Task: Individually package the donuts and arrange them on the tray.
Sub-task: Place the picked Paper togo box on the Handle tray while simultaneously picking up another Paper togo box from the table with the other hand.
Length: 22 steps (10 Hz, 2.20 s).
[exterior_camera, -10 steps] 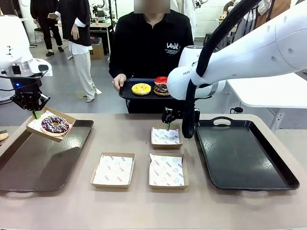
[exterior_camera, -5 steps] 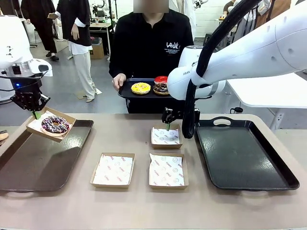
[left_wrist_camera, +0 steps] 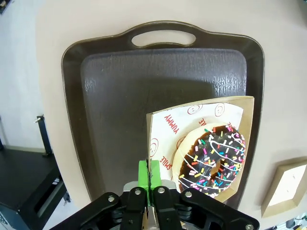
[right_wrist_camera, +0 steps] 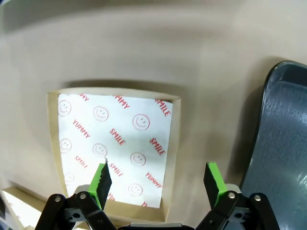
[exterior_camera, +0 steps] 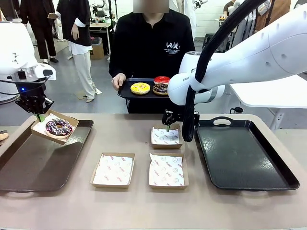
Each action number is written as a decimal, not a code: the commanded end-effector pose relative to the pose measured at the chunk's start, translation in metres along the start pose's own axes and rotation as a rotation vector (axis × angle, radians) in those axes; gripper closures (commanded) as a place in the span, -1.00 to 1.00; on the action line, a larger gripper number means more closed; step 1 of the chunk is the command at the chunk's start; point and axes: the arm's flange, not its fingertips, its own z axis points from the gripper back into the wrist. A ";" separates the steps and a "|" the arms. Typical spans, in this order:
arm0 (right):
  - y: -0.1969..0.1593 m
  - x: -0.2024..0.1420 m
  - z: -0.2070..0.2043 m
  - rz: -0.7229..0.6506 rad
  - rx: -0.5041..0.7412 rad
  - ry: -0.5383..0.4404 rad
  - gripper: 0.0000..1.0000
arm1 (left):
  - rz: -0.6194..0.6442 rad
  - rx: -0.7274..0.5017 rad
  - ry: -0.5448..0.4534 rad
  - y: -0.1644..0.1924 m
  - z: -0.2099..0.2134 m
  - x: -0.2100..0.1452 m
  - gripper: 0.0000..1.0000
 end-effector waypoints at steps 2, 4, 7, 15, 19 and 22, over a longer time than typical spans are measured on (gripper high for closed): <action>0.002 0.006 -0.015 -0.047 -0.049 -0.007 -1.00 | 0.037 0.020 -0.001 0.001 -0.015 0.007 0.98; 0.003 0.005 -0.016 -0.046 -0.054 -0.003 -1.00 | 0.048 0.012 0.013 0.001 -0.028 0.013 0.98; 0.004 0.003 -0.016 -0.041 -0.062 -0.001 -1.00 | 0.076 0.000 0.025 0.002 -0.043 0.021 0.98; 0.003 0.002 -0.016 -0.015 -0.060 -0.013 0.17 | 0.086 -0.015 -0.003 0.003 -0.044 0.030 -0.53; 0.003 0.001 -0.016 -0.024 -0.057 -0.015 1.00 | 0.084 -0.031 -0.007 0.005 -0.043 0.029 -0.81; 0.003 0.001 -0.016 -0.044 -0.073 -0.034 1.00 | 0.078 -0.044 -0.008 0.006 -0.041 0.028 -1.00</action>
